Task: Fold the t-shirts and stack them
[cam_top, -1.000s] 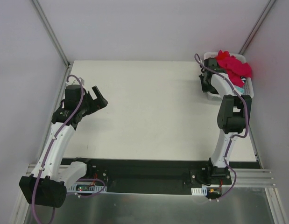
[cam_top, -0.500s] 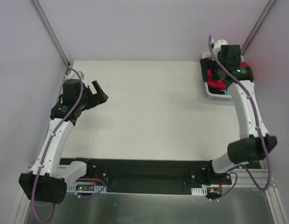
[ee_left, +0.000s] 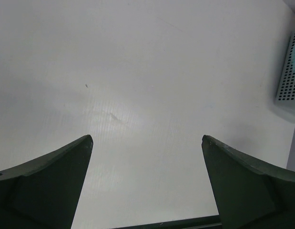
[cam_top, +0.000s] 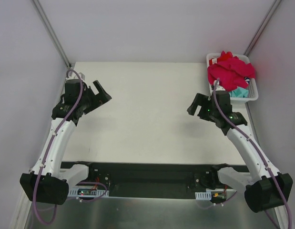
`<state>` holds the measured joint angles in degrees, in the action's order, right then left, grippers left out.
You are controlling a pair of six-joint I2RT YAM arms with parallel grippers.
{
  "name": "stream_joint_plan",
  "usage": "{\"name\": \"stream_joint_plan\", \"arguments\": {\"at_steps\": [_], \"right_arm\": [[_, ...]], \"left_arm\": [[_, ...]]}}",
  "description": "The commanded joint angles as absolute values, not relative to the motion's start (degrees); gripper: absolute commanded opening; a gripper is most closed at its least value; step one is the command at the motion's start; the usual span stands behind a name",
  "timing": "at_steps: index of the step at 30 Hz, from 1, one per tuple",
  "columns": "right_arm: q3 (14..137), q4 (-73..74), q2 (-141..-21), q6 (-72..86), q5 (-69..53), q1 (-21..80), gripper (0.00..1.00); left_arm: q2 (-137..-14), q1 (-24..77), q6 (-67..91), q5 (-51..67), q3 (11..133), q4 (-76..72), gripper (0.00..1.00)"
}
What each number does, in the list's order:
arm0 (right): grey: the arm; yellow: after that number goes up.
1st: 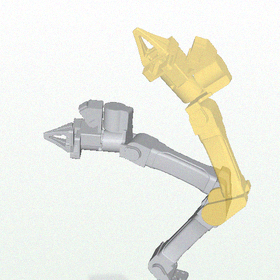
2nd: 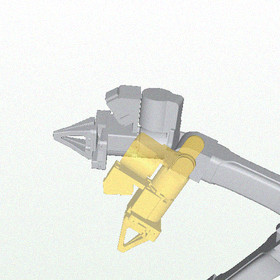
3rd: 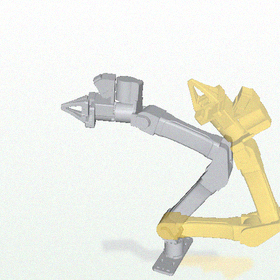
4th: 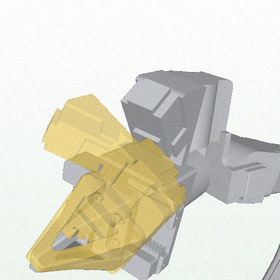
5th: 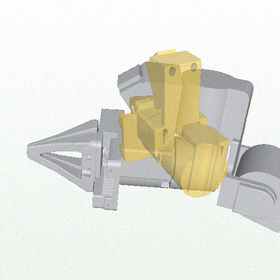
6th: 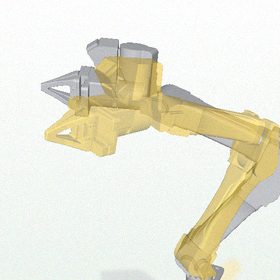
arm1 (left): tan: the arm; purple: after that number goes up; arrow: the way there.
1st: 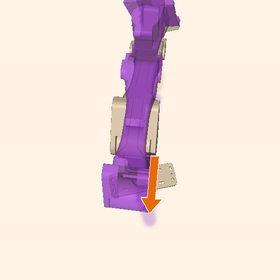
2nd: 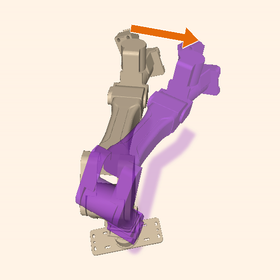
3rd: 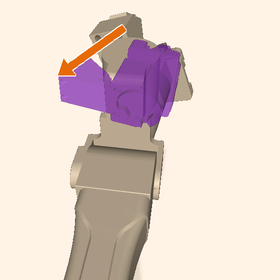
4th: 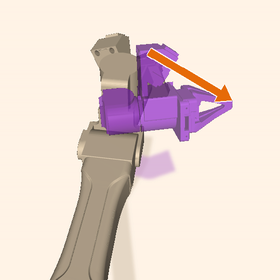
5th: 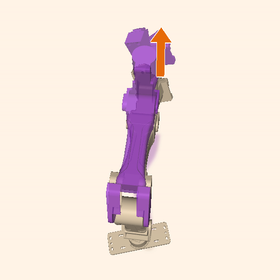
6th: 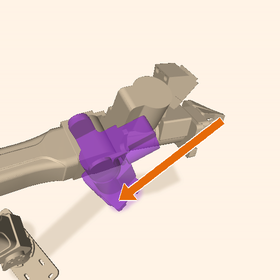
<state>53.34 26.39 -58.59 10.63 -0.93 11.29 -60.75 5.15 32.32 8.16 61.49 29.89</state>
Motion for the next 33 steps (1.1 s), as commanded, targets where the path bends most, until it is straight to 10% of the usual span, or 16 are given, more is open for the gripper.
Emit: {"name": "stream_joint_plan", "arguments": {"at_steps": [1, 19, 33], "right_arm": [[57.11, 21.87, -60.19, 16.10, 1.46, 20.38, 0.96], [96.40, 33.93, -88.32, -4.03, 15.82, 1.42, 0.96], [98.88, 31.02, -100.10, -19.86, 3.78, -4.04, 0.90]], "left_arm": [[-60.64, 4.57, 37.79, 8.27, 60.82, 30.32, 0.99], [-58.27, 4.22, 31.82, 6.24, 60.38, 30.32, 0.99], [-57.57, 4.13, 30.59, 3.96, 60.12, 30.67, 0.99]]}}
